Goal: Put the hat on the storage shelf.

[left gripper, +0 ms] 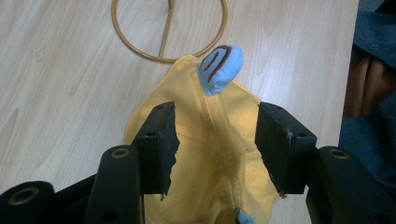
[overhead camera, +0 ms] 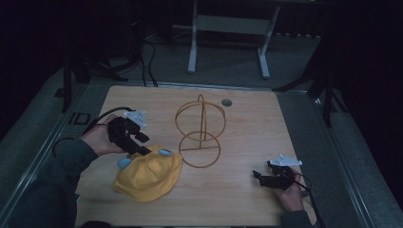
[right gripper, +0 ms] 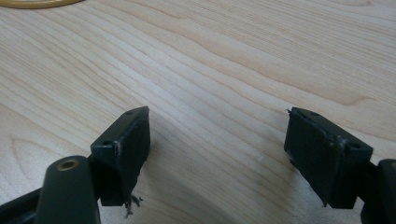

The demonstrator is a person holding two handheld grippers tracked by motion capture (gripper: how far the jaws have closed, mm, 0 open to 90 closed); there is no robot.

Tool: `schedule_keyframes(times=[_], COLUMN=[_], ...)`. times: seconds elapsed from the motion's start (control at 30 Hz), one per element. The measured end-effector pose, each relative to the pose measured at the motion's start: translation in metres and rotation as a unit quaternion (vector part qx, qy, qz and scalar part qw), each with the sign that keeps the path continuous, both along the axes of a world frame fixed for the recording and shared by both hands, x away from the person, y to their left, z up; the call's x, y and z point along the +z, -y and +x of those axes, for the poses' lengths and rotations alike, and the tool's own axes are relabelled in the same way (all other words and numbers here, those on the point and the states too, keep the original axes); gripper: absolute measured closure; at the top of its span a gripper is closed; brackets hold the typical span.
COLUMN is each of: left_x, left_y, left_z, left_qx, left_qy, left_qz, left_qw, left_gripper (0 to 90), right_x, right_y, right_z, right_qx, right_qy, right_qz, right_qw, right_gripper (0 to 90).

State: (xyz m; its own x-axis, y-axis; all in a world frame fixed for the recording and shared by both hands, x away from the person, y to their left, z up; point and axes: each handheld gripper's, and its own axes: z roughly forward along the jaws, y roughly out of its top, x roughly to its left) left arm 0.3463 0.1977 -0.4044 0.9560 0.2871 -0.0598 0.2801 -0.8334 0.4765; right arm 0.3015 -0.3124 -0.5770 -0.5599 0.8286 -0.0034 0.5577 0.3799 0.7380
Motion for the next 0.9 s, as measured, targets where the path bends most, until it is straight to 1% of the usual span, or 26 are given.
schedule_keyframes(times=[0.2, 0.27, 0.4, 0.7, 0.8, 0.9], left_x=[-0.002, -0.002, -0.003, -0.011, -0.015, -0.017], left_y=[0.003, 0.004, 0.004, 0.007, 0.008, 0.007], left_z=[-0.003, -0.004, -0.005, -0.006, -0.006, -0.006], left_qx=[-0.012, -0.014, -0.020, -0.025, -0.023, -0.020], left_qy=[-0.005, -0.006, -0.011, -0.020, -0.020, -0.021], left_qz=[0.007, 0.008, 0.016, 0.048, 0.061, 0.066], left_qw=[0.9999, 0.9999, 0.9996, 0.9983, 0.9977, 0.9974], left_gripper=[49.2, 50.1, 52.6, 55.5, 55.3, 55.5], right_x=[0.000, 0.000, 0.000, 0.000, 0.000, 0.000], right_y=[0.000, 0.000, 0.000, 0.000, 0.000, 0.000], right_z=[0.000, 0.000, 0.000, 0.000, 0.000, 0.000], right_qx=[0.000, 0.000, 0.000, 0.000, 0.000, 0.000], right_qy=[0.000, 0.000, -0.001, -0.001, -0.001, -0.001], right_qz=[0.000, 0.000, 0.000, 0.000, 0.000, 0.000], right_qw=[1.0000, 1.0000, 1.0000, 1.0000, 1.0000, 1.0000], right_gripper=[22.2, 22.2, 22.2, 22.2, 22.2, 22.2])
